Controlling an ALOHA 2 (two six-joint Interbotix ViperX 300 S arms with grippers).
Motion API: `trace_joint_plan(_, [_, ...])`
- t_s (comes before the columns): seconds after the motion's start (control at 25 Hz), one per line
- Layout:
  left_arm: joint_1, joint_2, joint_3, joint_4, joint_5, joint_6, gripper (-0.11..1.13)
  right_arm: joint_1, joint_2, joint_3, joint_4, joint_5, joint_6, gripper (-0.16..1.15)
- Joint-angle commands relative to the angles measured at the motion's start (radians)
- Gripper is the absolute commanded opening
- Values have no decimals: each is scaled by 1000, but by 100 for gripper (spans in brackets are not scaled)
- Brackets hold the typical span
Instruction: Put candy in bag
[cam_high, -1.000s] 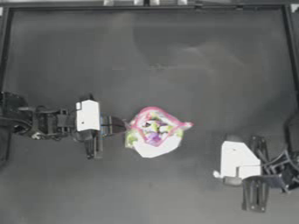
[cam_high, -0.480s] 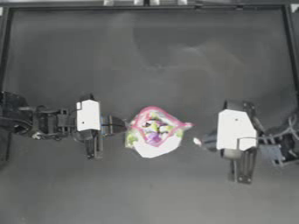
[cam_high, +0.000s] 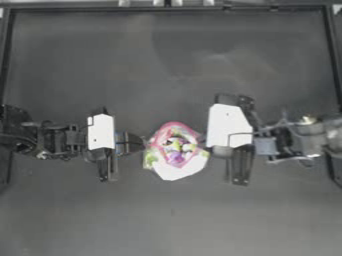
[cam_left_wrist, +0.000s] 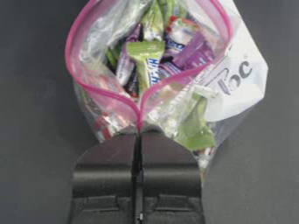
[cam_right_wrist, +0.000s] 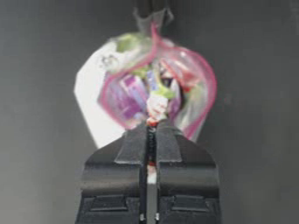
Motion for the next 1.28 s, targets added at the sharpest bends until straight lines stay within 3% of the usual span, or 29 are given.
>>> trace_joint_plan(0.04, [0,-20,-17,3,-6,3,3,-25,41,-52,2,-40,-17,21])
trace_joint_plan(0.48, [0,-21,-17,3,-6,3,3,-46,181,-94,11,-130,-23,21])
trace_joint_plan(1.04, [0,-21,-12,3,-23,3,3,-54,233,-100,2,-150,-23,24])
trace_joint_plan(1.16, [0,-21,-11,3,-23,3,3,-54,233,-100,3,-150,-23,34])
trace_joint_plan(1.28, [0,-21,-9,5,-23,3,3,-54,233,-100,11,-152,-21,55])
